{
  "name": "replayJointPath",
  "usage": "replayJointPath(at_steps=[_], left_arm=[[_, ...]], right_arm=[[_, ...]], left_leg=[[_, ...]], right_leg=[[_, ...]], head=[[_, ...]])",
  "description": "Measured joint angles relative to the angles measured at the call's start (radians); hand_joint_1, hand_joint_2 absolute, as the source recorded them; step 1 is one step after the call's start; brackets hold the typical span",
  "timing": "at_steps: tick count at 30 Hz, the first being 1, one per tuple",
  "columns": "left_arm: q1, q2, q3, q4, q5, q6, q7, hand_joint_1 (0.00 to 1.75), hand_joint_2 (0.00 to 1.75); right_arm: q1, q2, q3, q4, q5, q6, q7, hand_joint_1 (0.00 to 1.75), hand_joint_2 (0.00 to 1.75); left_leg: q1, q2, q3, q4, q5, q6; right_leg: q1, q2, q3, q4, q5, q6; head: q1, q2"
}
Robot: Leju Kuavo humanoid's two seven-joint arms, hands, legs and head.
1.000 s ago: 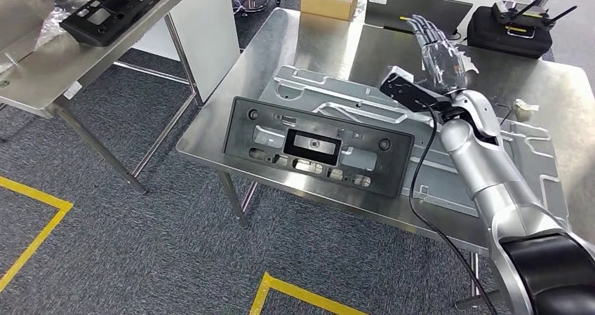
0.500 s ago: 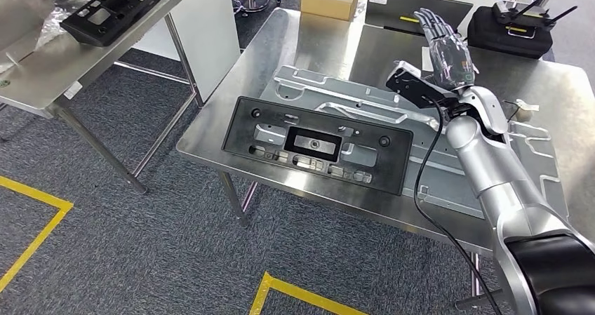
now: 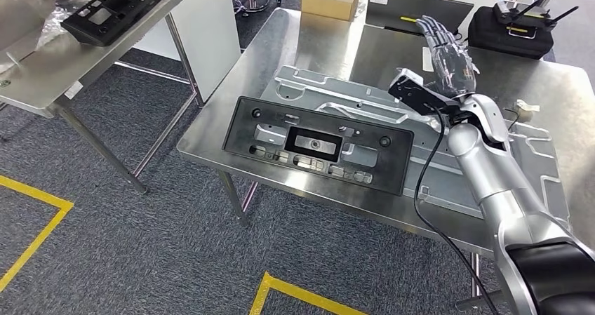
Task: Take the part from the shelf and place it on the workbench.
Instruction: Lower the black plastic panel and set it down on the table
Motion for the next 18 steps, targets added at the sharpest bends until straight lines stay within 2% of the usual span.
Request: replayJointPath(at_steps=[2,6,9,11,13,14,15,16,18], left_arm=[[0.000,0.000,0.001,0.000,0.005,-0.011,-0.007,0.00,0.00],[0.001,0.002,0.001,0.000,0.005,-0.033,-0.007,0.00,0.00],[0.000,0.001,0.001,0.000,-0.001,-0.040,0.008,0.00,0.00],[-0.003,-0.001,0.000,0.000,-0.004,-0.042,0.017,0.00,0.00],[-0.004,-0.001,0.000,0.000,-0.005,-0.044,0.021,0.00,0.00],[-0.003,-0.002,-0.001,0.000,-0.006,-0.045,0.022,0.00,0.00],[-0.003,-0.002,-0.002,0.000,-0.006,-0.047,0.023,0.00,0.00],[-0.003,-0.003,-0.002,0.000,-0.006,-0.049,0.023,0.00,0.00],[-0.006,-0.005,-0.003,0.000,-0.006,-0.053,0.023,0.00,0.00]], right_arm=[[0.029,-0.015,-0.013,-0.028,-0.015,-0.002,-0.002,0.00,0.00],[0.103,-0.052,-0.050,-0.096,-0.036,-0.003,-0.005,0.00,0.00],[0.153,-0.074,-0.086,-0.156,-0.040,0.000,-0.006,0.00,0.00],[0.178,-0.091,-0.114,-0.192,-0.043,0.009,-0.003,0.00,0.00],[0.205,-0.109,-0.142,-0.220,-0.046,0.020,0.003,0.00,0.00],[0.220,-0.117,-0.154,-0.231,-0.049,0.024,0.004,0.00,0.00],[0.233,-0.123,-0.164,-0.240,-0.051,0.028,0.006,0.00,0.00],[0.244,-0.129,-0.171,-0.248,-0.054,0.030,0.006,0.00,0.00],[0.255,-0.140,-0.184,-0.264,-0.058,0.034,0.006,0.00,0.00]], left_leg=[[0.000,0.000,0.000,0.000,0.000,0.000],[-0.006,0.000,-0.002,0.009,-0.006,0.013],[0.001,0.002,0.006,-0.009,0.009,0.021],[0.008,0.005,0.011,-0.029,0.023,0.027],[0.008,0.006,0.007,-0.031,0.028,0.029],[0.008,0.006,0.003,-0.028,0.029,0.028],[0.010,0.006,-0.001,-0.025,0.030,0.027],[0.012,0.006,-0.007,-0.020,0.031,0.024],[0.017,0.007,-0.022,-0.004,0.032,0.015]], right_leg=[[0.000,0.000,0.000,0.000,0.000,0.000],[-0.006,0.000,0.003,-0.004,0.002,0.009],[-0.004,0.001,0.004,-0.002,-0.002,0.018],[-0.004,0.001,-0.016,0.053,-0.051,0.023],[-0.008,0.000,-0.066,0.182,-0.126,0.030],[-0.011,0.000,-0.086,0.239,-0.150,0.034],[-0.015,0.000,-0.094,0.268,-0.155,0.039],[-0.019,-0.001,-0.082,0.255,-0.142,0.043],[-0.030,-0.005,-0.006,0.128,-0.093,0.055]], head=[[0.000,0.000],[0.000,0.000],[0.000,0.000],[0.000,0.000],[0.000,0.000],[0.000,0.000],[0.000,0.000],[0.000,0.000],[0.000,0.000]])
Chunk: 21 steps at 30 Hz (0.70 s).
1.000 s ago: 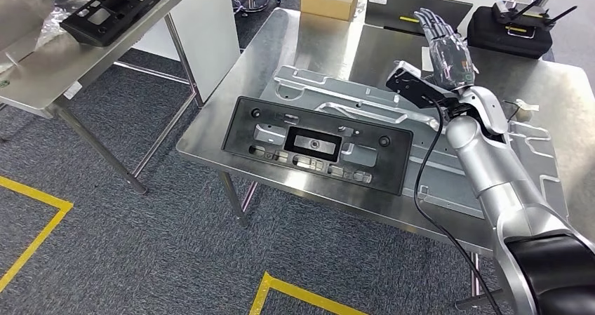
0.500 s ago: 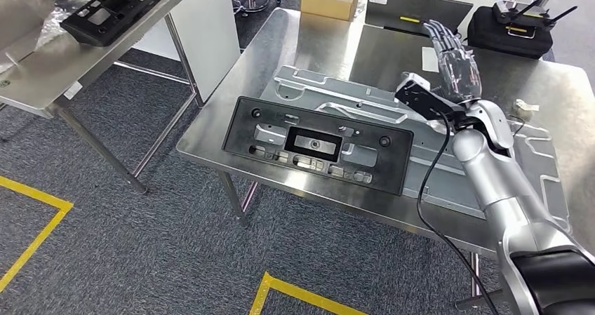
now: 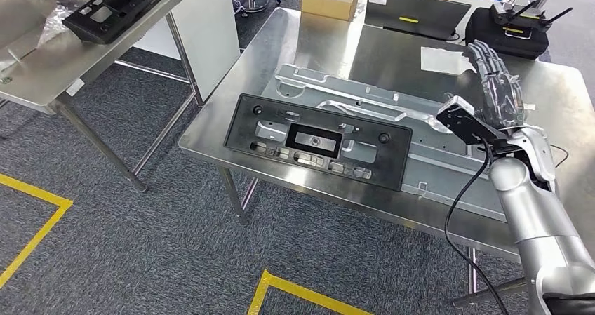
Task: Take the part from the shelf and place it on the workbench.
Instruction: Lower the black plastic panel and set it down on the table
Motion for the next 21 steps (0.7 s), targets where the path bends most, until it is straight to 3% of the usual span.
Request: replayJointPath(at_steps=[2,6,8,10,11,12,13,15,17,18,21], left_arm=[[-0.002,-0.001,-0.001,0.000,0.000,-0.002,0.000,0.00,0.00],[-0.004,-0.001,-0.002,0.000,-0.007,-0.007,-0.004,0.00,0.00],[-0.004,-0.001,-0.003,0.000,-0.012,-0.008,-0.005,0.00,0.00],[-0.005,-0.001,-0.004,0.000,-0.016,-0.009,-0.004,0.00,0.00],[-0.005,-0.001,-0.005,0.000,-0.017,-0.009,-0.003,0.00,0.00],[-0.006,-0.002,-0.007,0.000,-0.018,-0.010,-0.002,0.00,0.00],[-0.006,-0.002,-0.010,0.000,-0.018,-0.011,-0.001,0.00,0.00],[-0.009,-0.002,-0.015,0.000,-0.018,-0.014,0.000,0.00,0.00],[-0.014,-0.002,-0.019,0.000,-0.019,-0.016,0.002,0.00,0.00],[-0.017,-0.002,-0.020,0.000,-0.020,-0.017,0.002,0.00,0.00],[-0.022,-0.005,-0.025,0.000,-0.025,-0.017,0.005,0.00,0.00]], right_arm=[[0.006,-0.008,-0.012,-0.011,-0.002,0.003,0.000,0.00,0.00],[0.021,-0.019,-0.027,-0.027,-0.005,0.010,0.006,0.00,0.00],[0.037,-0.026,-0.041,-0.042,-0.009,0.017,0.012,0.00,0.00],[0.059,-0.034,-0.060,-0.058,-0.012,0.024,0.016,0.00,0.00],[0.071,-0.037,-0.069,-0.064,-0.013,0.028,0.017,0.00,0.00],[0.081,-0.040,-0.077,-0.069,-0.013,0.031,0.018,0.00,0.00],[0.090,-0.042,-0.084,-0.073,-0.013,0.034,0.018,0.00,0.00],[0.102,-0.049,-0.098,-0.082,-0.013,0.039,0.018,0.00,0.00],[0.106,-0.057,-0.110,-0.089,-0.013,0.043,0.018,0.00,0.00],[0.107,-0.062,-0.115,-0.091,-0.013,0.047,0.018,0.00,0.00],[0.115,-0.079,-0.125,-0.095,-0.012,0.064,0.018,0.00,0.00]], left_leg=[[0.001,-0.002,-0.011,0.015,0.001,-0.015],[-0.001,-0.005,-0.025,0.027,0.004,-0.043],[0.002,-0.003,-0.048,0.081,-0.053,-0.050],[0.003,-0.001,-0.089,0.212,-0.152,-0.053],[0.002,-0.001,-0.105,0.278,-0.187,-0.053],[0.002,-0.001,-0.108,0.323,-0.204,-0.052],[0.001,-0.001,-0.092,0.329,-0.200,-0.047],[-0.006,-0.001,-0.005,0.232,-0.160,-0.030],[-0.016,-0.001,0.096,0.088,-0.146,-0.011],[-0.020,0.000,0.124,0.042,-0.147,-0.005],[-0.027,0.001,0.125,0.008,-0.125,0.011]], right_leg=[[-0.001,0.002,0.056,-0.094,0.032,-0.002],[0.004,0.005,0.044,-0.099,0.042,-0.042],[0.004,0.001,0.029,-0.101,0.057,-0.061],[0.010,-0.001,0.007,-0.101,0.073,-0.071],[0.014,-0.002,-0.005,-0.100,0.082,-0.074],[0.018,-0.002,-0.019,-0.100,0.092,-0.075],[0.023,-0.001,-0.031,-0.099,0.102,-0.076],[0.031,0.000,-0.054,-0.099,0.121,-0.075],[0.034,0.000,-0.066,-0.100,0.138,-0.069],[0.033,-0.001,-0.067,-0.102,0.147,-0.063],[0.025,-0.004,-0.066,-0.116,0.170,-0.041]], head=[[0.000,0.000],[0.000,0.000],[0.000,0.000],[0.000,0.000],[0.000,0.000],[0.000,0.000],[0.000,0.000],[0.000,0.000],[0.000,0.000],[0.000,0.000],[0.000,0.000]])
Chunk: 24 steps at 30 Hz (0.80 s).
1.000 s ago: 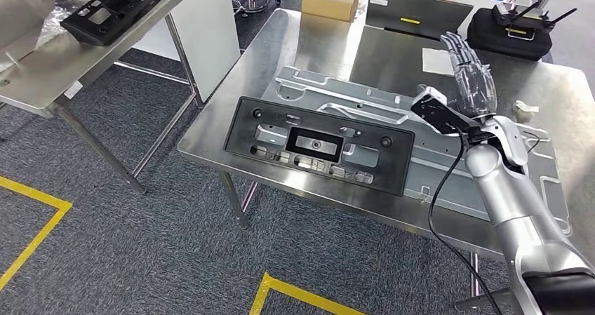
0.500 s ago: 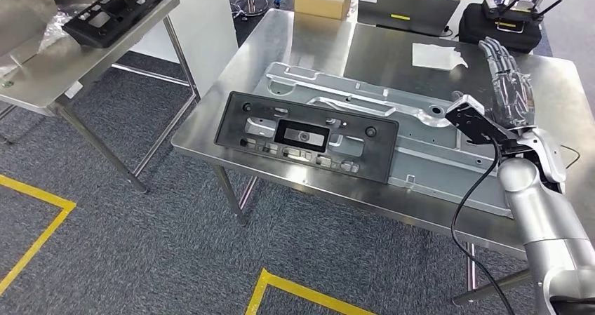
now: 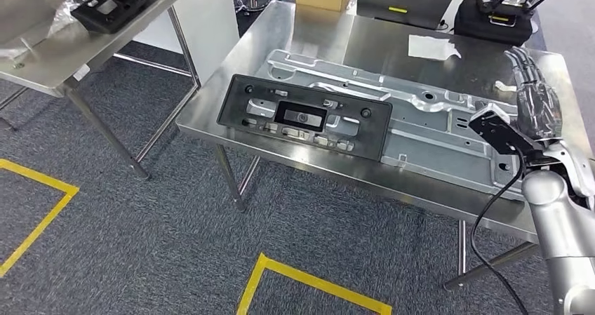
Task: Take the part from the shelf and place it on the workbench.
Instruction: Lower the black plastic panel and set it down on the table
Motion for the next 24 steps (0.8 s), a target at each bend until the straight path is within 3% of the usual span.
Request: replayJointPath(at_steps=[1,2,5,6,7,8,9,10,12,13,15,16,18,20,21,22,23,24], left_arm=[[-0.002,-0.001,-0.001,0.000,-0.002,0.000,0.001,0.00,0.00],[-0.002,-0.003,-0.001,0.000,-0.003,0.000,0.002,0.00,0.00],[-0.003,-0.005,-0.002,0.000,-0.005,0.001,0.005,0.00,0.00],[-0.003,-0.006,-0.002,0.000,-0.006,0.001,0.005,0.00,0.00],[-0.003,-0.006,-0.002,0.000,-0.006,0.001,0.005,0.00,0.00],[-0.003,-0.007,-0.002,0.000,-0.006,0.001,0.006,0.00,0.00],[-0.004,-0.008,-0.002,0.000,-0.006,0.001,0.006,0.00,0.00],[-0.004,-0.009,-0.002,0.000,-0.007,0.001,0.007,0.00,0.00],[-0.006,-0.010,-0.002,0.000,-0.008,0.000,0.008,0.00,0.00],[-0.007,-0.011,-0.003,0.000,-0.009,-0.001,0.008,0.00,0.00],[-0.008,-0.011,-0.004,0.000,-0.009,-0.002,0.009,0.00,0.00],[-0.007,-0.011,-0.005,0.000,-0.009,-0.002,0.010,0.00,0.00],[-0.006,-0.011,-0.008,0.000,-0.008,-0.002,0.009,0.00,0.00],[-0.005,-0.011,-0.012,0.000,-0.008,-0.002,0.007,0.00,0.00],[-0.005,-0.011,-0.014,0.000,-0.008,-0.002,0.005,0.00,0.00],[-0.004,-0.011,-0.016,0.000,-0.007,-0.002,0.003,0.00,0.00],[-0.003,-0.011,-0.017,0.000,-0.007,-0.002,0.000,0.00,0.00],[-0.002,-0.011,-0.018,0.000,-0.006,-0.002,-0.001,0.00,0.00]], right_arm=[[0.002,-0.008,-0.003,0.000,-0.001,0.006,0.000,0.00,0.00],[0.004,-0.016,-0.007,0.000,-0.002,0.010,0.000,0.00,0.00],[0.007,-0.030,-0.016,0.000,-0.006,0.015,0.000,0.00,0.00],[0.010,-0.032,-0.017,0.001,-0.006,0.015,0.000,0.00,0.00],[0.013,-0.034,-0.018,0.001,-0.006,0.015,0.000,0.00,0.00],[0.015,-0.035,-0.018,0.001,-0.006,0.015,0.000,0.00,0.00],[0.016,-0.037,-0.019,0.001,-0.006,0.015,0.000,0.00,0.00],[0.015,-0.040,-0.021,0.001,-0.007,0.015,0.000,0.00,0.00],[0.017,-0.046,-0.024,0.000,-0.009,0.016,-0.001,0.00,0.00],[0.019,-0.050,-0.026,0.000,-0.011,0.017,-0.002,0.00,0.00],[0.022,-0.054,-0.027,0.001,-0.018,0.024,-0.005,0.00,0.00],[0.021,-0.055,-0.027,0.001,-0.021,0.027,-0.007,0.00,0.00],[0.020,-0.055,-0.027,0.002,-0.024,0.031,-0.010,0.00,0.00],[0.024,-0.055,-0.027,0.002,-0.025,0.028,-0.014,0.00,0.00],[0.031,-0.055,-0.027,0.002,-0.027,0.025,-0.016,0.00,0.00],[0.042,-0.055,-0.027,-0.001,-0.030,0.022,-0.017,0.00,0.00],[0.057,-0.056,-0.028,-0.005,-0.033,0.018,-0.018,0.00,0.00],[0.072,-0.056,-0.029,-0.010,-0.035,0.015,-0.019,0.00,0.00]], left_leg=[[0.000,0.001,-0.006,-0.008,0.015,0.009],[0.003,0.002,-0.015,-0.017,0.032,0.015],[0.004,0.006,-0.059,-0.022,0.074,0.022],[0.004,0.007,-0.075,-0.022,0.085,0.022],[0.004,0.008,-0.090,-0.020,0.096,0.020],[0.005,0.008,-0.105,-0.018,0.106,0.018],[0.005,0.009,-0.119,-0.014,0.115,0.015],[0.005,0.008,-0.132,-0.008,0.122,0.011],[0.003,0.008,-0.150,0.004,0.135,0.001],[0.002,0.007,-0.154,0.007,0.141,-0.004],[0.003,0.006,-0.158,0.007,0.152,-0.016],[0.004,0.005,-0.164,0.015,0.143,-0.021],[0.007,0.003,-0.191,0.082,0.071,-0.031],[0.011,0.002,-0.226,0.210,-0.025,-0.039],[0.013,0.002,-0.234,0.266,-0.048,-0.042],[0.015,0.002,-0.228,0.296,-0.048,-0.043],[0.016,0.002,-0.206,0.293,-0.029,-0.043],[0.016,0.002,-0.166,0.253,-0.003,-0.041]], right_leg=[[-0.001,0.001,-0.005,0.004,-0.011,0.005],[-0.002,0.002,-0.015,0.025,-0.042,0.009],[-0.006,0.004,-0.061,0.198,-0.186,0.021],[-0.007,0.004,-0.067,0.253,-0.204,0.025],[-0.008,0.004,-0.059,0.280,-0.198,0.027],[-0.009,0.003,-0.033,0.271,-0.175,0.029],[-0.010,0.003,0.013,0.225,-0.150,0.031],[-0.010,0.003,0.070,0.151,-0.142,0.030],[-0.005,0.004,0.161,0.019,-0.159,0.019],[-0.002,0.005,0.179,-0.012,-0.172,0.011],[0.000,0.004,0.174,-0.019,-0.164,-0.007],[-0.002,0.002,0.167,-0.020,-0.155,-0.016],[-0.007,-0.001,0.146,-0.023,-0.133,-0.033],[-0.005,-0.001,0.119,-0.022,-0.111,-0.038],[-0.004,-0.001,0.105,-0.021,-0.101,-0.037],[-0.004,-0.002,0.091,-0.020,-0.090,-0.035],[-0.003,-0.002,0.077,-0.019,-0.080,-0.033],[-0.003,-0.002,0.065,-0.018,-0.071,-0.029]], head=[[0.000,0.000],[0.000,0.000],[0.000,0.000],[0.000,0.000],[0.000,0.000],[0.000,0.000],[0.000,0.000],[0.000,0.000],[0.000,0.000],[0.000,0.000],[0.000,0.000],[0.000,0.000],[0.000,0.000],[-0.001,0.000],[-0.001,0.000],[-0.001,0.000],[-0.001,0.000],[-0.001,0.000]])
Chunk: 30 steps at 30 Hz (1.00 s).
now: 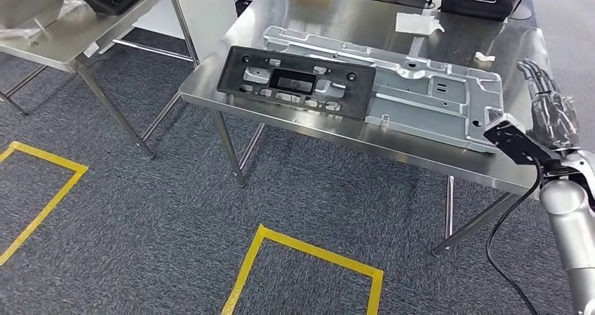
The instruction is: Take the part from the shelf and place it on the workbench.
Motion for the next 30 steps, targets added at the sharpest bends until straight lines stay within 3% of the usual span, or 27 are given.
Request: replayJointPath(at_steps=[1,3,5,7,8,9,11,12,13,14,15,17,18,20,22,23,25,27,28,29,30], left_arm=[[0.000,0.000,0.000,0.000,0.000,0.000,-0.001,0.00,0.00],[0.000,0.000,-0.001,0.000,0.001,0.001,-0.003,0.00,0.00],[-0.001,0.000,-0.001,0.000,0.002,0.002,-0.005,0.00,0.00],[-0.001,0.000,-0.001,0.000,0.003,0.002,-0.006,0.00,0.00],[0.000,0.000,-0.001,0.000,0.003,0.002,-0.005,0.00,0.00],[0.000,0.000,-0.001,0.000,0.004,0.002,-0.003,0.00,0.00],[0.001,-0.001,-0.002,0.000,0.004,0.002,-0.001,0.00,0.00],[0.001,-0.001,-0.002,0.000,0.003,0.003,0.000,0.00,0.00],[0.001,-0.002,-0.003,0.000,0.003,0.003,0.000,0.00,0.00],[0.001,-0.002,-0.004,0.000,0.003,0.003,0.001,0.00,0.00],[0.001,-0.002,-0.004,0.000,0.002,0.004,0.002,0.00,0.00],[0.000,-0.002,-0.006,0.000,0.001,0.004,0.006,0.00,0.00],[0.000,-0.003,-0.007,0.000,0.000,0.004,0.008,0.00,0.00],[-0.001,-0.004,-0.008,0.000,0.000,0.003,0.011,0.00,0.00],[0.000,-0.004,-0.008,0.000,0.000,0.003,0.012,0.00,0.00],[0.000,-0.004,-0.008,0.000,0.000,0.004,0.013,0.00,0.00],[0.000,-0.004,-0.008,0.000,0.000,0.006,0.016,0.00,0.00],[0.000,-0.005,-0.008,0.000,0.000,0.010,0.018,0.00,0.00],[-0.001,-0.005,-0.008,0.000,0.001,0.013,0.019,0.00,0.00],[-0.001,-0.005,-0.009,0.000,0.001,0.015,0.020,0.00,0.00],[-0.002,-0.005,-0.009,0.000,0.001,0.017,0.022,0.00,0.00]], right_arm=[[0.014,0.000,-0.001,-0.006,-0.002,-0.002,0.000,0.00,0.00],[0.031,-0.001,-0.005,-0.020,-0.003,-0.004,-0.001,0.00,0.00],[0.038,-0.002,-0.008,-0.030,-0.004,-0.005,-0.002,0.00,0.00],[0.050,-0.002,-0.011,-0.033,-0.005,-0.005,-0.002,0.00,0.00],[0.059,-0.002,-0.012,-0.033,-0.005,-0.005,-0.002,0.00,0.00],[0.066,-0.002,-0.012,-0.032,-0.005,-0.004,-0.002,0.00,0.00],[0.068,-0.001,-0.012,-0.027,-0.005,-0.004,-0.003,0.00,0.00],[0.066,0.000,-0.012,-0.022,-0.004,-0.004,-0.004,0.00,0.00],[0.064,0.001,-0.012,-0.014,-0.003,-0.004,-0.005,0.00,0.00],[0.064,0.002,-0.011,-0.007,-0.002,-0.004,-0.006,0.00,0.00],[0.063,0.003,-0.011,0.000,-0.002,-0.004,-0.006,0.00,0.00],[0.062,0.002,-0.011,0.008,-0.003,-0.004,-0.007,0.00,0.00],[0.062,0.000,-0.012,0.010,-0.004,-0.005,-0.009,0.00,0.00],[0.062,-0.004,-0.013,0.014,-0.006,-0.005,-0.012,0.00,0.87],[0.063,-0.004,-0.013,0.018,-0.007,-0.005,-0.014,0.00,1.75],[0.064,-0.004,-0.012,0.021,-0.007,-0.004,-0.014,0.00,1.75],[0.063,0.000,-0.011,0.025,-0.003,-0.005,-0.015,0.00,0.87],[0.059,0.007,-0.007,0.033,0.007,-0.008,-0.018,0.00,0.00],[0.057,0.012,-0.004,0.039,0.014,-0.010,-0.020,0.00,0.00],[0.055,0.017,-0.001,0.045,0.019,-0.013,-0.021,0.00,0.00],[0.054,0.022,0.004,0.050,0.024,-0.015,-0.023,0.00,0.00]], left_leg=[[0.000,-0.001,0.053,-0.066,0.017,0.004],[-0.004,-0.003,0.154,-0.208,0.006,0.015],[-0.011,-0.004,0.187,-0.270,-0.010,0.026],[-0.012,-0.003,0.177,-0.277,0.009,0.041],[-0.011,-0.001,0.170,-0.282,0.022,0.049],[-0.009,0.000,0.160,-0.287,0.036,0.057],[-0.010,0.003,0.128,-0.290,0.063,0.065],[-0.011,0.003,0.109,-0.288,0.076,0.066],[-0.012,0.003,0.091,-0.286,0.089,0.066],[-0.013,0.004,0.073,-0.283,0.100,0.066],[-0.013,0.003,0.055,-0.279,0.110,0.064],[-0.014,0.003,0.027,-0.266,0.126,0.059],[-0.015,0.002,0.016,-0.260,0.132,0.056],[-0.017,0.001,0.005,-0.253,0.148,0.045],[-0.016,0.001,0.000,-0.254,0.160,0.033],[-0.015,0.000,-0.007,-0.246,0.148,0.027],[-0.011,-0.002,-0.033,-0.178,0.069,0.016],[-0.006,-0.002,-0.064,-0.051,-0.026,0.008],[-0.004,-0.002,-0.070,0.004,-0.043,0.005],[-0.002,-0.002,-0.065,0.035,-0.033,0.002],[-0.001,-0.002,-0.046,0.035,-0.005,0.002]], right_leg=[[0.000,-0.001,-0.011,0.002,0.009,0.003],[0.000,-0.001,-0.025,0.004,0.024,0.013],[-0.001,-0.001,-0.026,0.001,0.040,0.027],[-0.005,-0.001,-0.027,-0.004,0.050,0.041],[-0.006,0.000,-0.033,0.006,0.034,0.046],[-0.007,0.001,-0.045,0.035,-0.003,0.049],[-0.008,0.002,-0.081,0.151,-0.110,0.053],[-0.008,0.002,-0.096,0.218,-0.149,0.055],[-0.007,0.002,-0.100,0.268,-0.162,0.056],[-0.007,0.002,-0.089,0.289,-0.150,0.057],[-0.006,0.002,-0.061,0.275,-0.122,0.056],[-0.004,0.002,0.040,0.157,-0.084,0.051],[-0.001,0.002,0.092,0.081,-0.091,0.046],[0.006,0.002,0.149,-0.011,-0.117,0.034],[0.006,0.000,0.143,-0.023,-0.108,0.020],[0.004,-0.001,0.136,-0.024,-0.098,0.012],[0.000,-0.005,0.114,-0.026,-0.075,-0.002],[0.000,-0.005,0.084,-0.025,-0.052,-0.008],[0.000,-0.005,0.068,-0.024,-0.041,-0.007],[0.000,-0.004,0.051,-0.022,-0.030,-0.005],[0.000,-0.004,0.036,-0.020,-0.021,-0.002]], head=[[0.000,0.000],[0.000,0.000],[0.000,0.000],[0.000,0.000],[0.000,0.000],[0.001,0.000],[0.001,0.000],[0.001,0.000],[0.001,0.000],[0.001,0.000],[0.001,0.000],[0.001,0.000],[0.001,0.000],[0.001,0.000],[0.001,0.000],[0.001,0.000],[0.001,0.000],[0.000,0.000],[0.000,0.000],[0.000,0.000],[0.000,0.000]])
